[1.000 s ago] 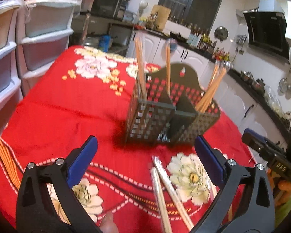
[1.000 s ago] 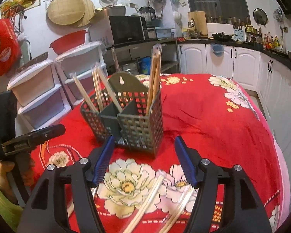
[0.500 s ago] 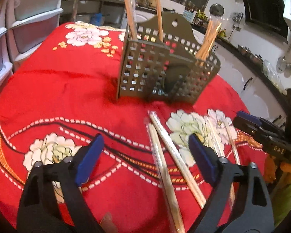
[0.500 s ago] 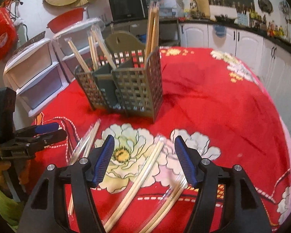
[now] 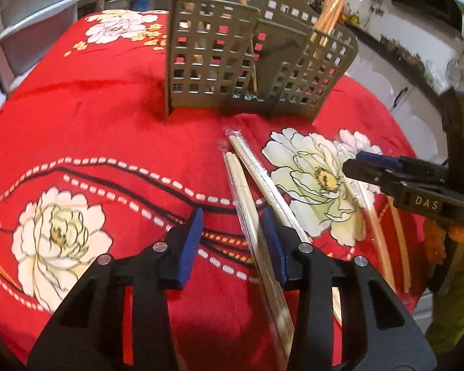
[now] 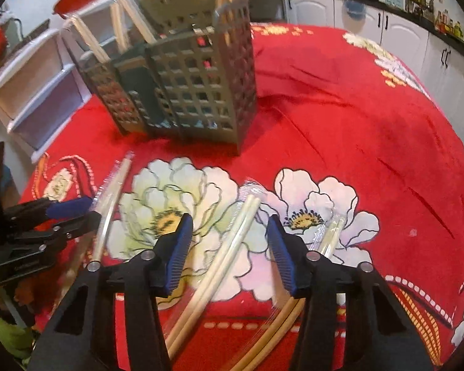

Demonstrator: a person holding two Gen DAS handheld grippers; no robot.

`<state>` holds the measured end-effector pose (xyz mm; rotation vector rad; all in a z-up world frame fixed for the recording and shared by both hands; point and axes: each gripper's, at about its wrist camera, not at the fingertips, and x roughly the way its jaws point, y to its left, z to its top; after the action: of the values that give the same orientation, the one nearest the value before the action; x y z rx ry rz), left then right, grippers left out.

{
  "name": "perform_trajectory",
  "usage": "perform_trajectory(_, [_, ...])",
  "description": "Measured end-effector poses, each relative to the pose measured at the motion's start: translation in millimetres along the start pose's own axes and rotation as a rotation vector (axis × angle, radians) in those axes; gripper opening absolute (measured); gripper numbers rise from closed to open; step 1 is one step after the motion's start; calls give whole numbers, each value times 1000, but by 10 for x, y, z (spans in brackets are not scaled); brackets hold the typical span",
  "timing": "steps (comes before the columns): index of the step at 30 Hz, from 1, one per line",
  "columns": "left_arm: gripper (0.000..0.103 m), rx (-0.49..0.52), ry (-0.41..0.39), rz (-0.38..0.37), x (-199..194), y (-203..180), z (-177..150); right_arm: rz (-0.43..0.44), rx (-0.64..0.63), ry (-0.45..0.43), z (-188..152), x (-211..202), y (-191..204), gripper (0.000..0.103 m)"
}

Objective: Organize utensils
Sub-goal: 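Move both grippers back and close each on another wrapped chopstick pair, then lift the left gripper's chopsticks over the caddy while the right gripper carries its pair there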

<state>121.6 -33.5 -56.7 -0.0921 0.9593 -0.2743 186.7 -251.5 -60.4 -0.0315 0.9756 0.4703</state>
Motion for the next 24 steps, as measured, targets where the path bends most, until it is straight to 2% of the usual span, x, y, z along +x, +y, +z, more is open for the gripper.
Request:
perform_trajectory(10, [32, 56, 66, 55, 258, -60, 371, -4, 3, 27, 170, 191, -12, 45])
perform_trajectory(14, [32, 57, 71, 66, 341, -68, 485, -29, -20, 31, 233, 254, 28, 39])
perform_trajectory(15, [29, 57, 70, 70, 356, -69, 503, -34, -22, 30, 243, 263, 32, 38])
perform_trajectory(20, [15, 52, 41, 103, 388, -61, 548, -54, -27, 20, 285, 287, 42, 17])
perform_trajectory(24, [7, 50, 31, 67, 339, 6, 548, -24, -3, 17, 303, 268, 25, 14])
